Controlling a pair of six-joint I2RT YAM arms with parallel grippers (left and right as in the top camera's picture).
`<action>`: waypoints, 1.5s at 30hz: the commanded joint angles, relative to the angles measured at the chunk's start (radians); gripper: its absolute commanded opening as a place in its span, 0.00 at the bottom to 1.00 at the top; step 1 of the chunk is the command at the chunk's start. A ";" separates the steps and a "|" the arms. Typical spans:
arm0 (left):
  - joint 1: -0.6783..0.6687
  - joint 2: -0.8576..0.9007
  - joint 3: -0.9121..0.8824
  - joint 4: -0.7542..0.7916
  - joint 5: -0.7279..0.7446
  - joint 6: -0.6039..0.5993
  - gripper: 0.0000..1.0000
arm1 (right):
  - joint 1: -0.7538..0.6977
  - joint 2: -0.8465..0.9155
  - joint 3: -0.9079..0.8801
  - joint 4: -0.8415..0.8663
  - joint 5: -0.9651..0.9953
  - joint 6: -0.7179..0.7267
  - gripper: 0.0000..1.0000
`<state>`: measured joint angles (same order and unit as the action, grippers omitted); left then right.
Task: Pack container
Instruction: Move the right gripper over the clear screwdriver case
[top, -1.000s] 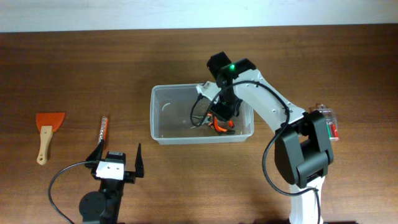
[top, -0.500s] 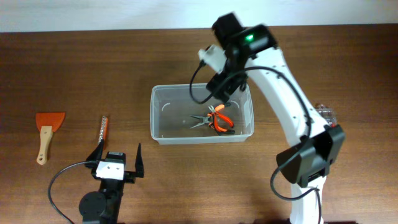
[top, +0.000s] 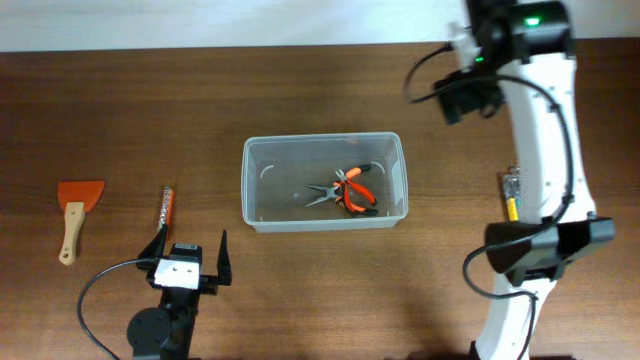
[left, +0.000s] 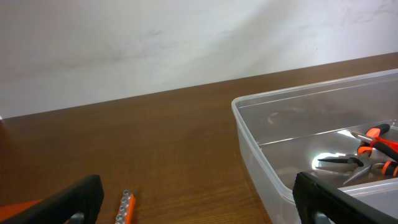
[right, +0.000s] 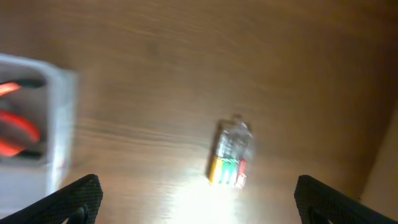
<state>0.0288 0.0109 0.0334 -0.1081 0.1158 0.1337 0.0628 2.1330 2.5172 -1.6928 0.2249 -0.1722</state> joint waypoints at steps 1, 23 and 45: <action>0.005 -0.005 -0.007 0.003 0.007 -0.006 0.99 | -0.062 -0.042 0.019 -0.006 0.038 0.058 0.98; 0.005 -0.005 -0.007 0.003 0.007 -0.006 0.99 | -0.414 -0.146 -0.321 -0.006 -0.240 -0.163 0.99; 0.005 -0.005 -0.007 0.003 0.007 -0.006 0.99 | -0.479 -0.142 -0.733 0.277 -0.157 -0.126 0.99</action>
<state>0.0288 0.0109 0.0334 -0.1081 0.1158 0.1337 -0.4339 2.0003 1.8336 -1.4326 0.0166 -0.3367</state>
